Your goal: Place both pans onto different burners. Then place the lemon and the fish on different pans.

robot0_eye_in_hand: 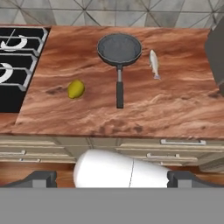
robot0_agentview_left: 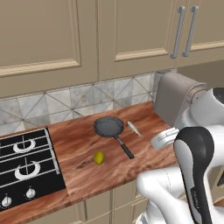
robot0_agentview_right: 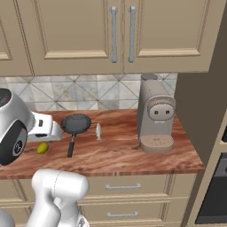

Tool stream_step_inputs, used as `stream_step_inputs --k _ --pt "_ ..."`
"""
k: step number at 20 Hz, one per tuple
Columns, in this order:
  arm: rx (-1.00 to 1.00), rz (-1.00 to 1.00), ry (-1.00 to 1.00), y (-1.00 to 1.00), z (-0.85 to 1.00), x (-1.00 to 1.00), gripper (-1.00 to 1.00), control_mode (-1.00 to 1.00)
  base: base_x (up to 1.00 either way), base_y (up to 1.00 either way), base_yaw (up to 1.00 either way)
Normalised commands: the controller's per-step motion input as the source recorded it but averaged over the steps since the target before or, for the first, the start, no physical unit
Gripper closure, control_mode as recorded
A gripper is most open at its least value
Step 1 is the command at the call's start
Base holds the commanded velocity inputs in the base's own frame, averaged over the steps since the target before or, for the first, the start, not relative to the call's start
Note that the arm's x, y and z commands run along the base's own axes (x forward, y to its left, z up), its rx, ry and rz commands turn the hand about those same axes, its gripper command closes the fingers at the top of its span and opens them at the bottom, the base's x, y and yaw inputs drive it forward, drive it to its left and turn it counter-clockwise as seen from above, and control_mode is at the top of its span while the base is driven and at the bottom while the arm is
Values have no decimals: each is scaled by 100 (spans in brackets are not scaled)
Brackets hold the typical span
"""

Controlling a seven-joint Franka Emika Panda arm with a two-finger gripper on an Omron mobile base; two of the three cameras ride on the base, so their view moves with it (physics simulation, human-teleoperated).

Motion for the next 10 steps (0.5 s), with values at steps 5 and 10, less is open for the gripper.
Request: stream_step_inputs --k 5,10 --pt "0 0 -1 0 -13 16 -100 -100 0 0 0" --pt "0 0 0 2 -12 19 -100 -100 0 0 0"
